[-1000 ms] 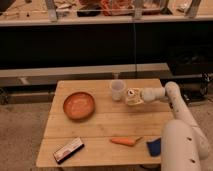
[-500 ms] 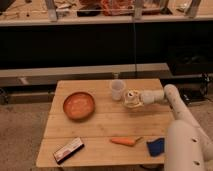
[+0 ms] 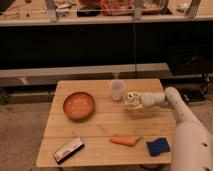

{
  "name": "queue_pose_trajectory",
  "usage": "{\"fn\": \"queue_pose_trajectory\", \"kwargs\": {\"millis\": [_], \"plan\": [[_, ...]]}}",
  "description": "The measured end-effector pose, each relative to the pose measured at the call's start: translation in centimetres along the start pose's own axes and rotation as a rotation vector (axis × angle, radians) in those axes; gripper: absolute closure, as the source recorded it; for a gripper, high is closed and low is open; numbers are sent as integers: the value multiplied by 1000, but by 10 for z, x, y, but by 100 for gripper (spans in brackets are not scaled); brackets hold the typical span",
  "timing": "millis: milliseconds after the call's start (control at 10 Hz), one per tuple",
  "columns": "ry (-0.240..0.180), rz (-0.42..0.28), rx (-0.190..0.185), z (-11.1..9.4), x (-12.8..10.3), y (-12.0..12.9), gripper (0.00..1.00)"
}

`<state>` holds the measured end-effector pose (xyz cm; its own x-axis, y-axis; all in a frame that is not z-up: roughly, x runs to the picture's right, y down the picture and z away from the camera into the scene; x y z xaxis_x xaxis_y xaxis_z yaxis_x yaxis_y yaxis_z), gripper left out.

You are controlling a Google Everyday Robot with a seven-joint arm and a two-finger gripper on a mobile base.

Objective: Stand the bottle upright

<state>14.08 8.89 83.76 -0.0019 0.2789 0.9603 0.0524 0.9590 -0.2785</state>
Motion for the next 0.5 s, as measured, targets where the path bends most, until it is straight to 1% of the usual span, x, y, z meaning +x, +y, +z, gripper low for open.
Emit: {"fn": "queue_pose_trajectory", "kwargs": {"millis": [400, 500], "plan": [[13, 21, 14, 1, -5, 5, 100], [1, 29, 24, 0, -7, 6, 100]]}}
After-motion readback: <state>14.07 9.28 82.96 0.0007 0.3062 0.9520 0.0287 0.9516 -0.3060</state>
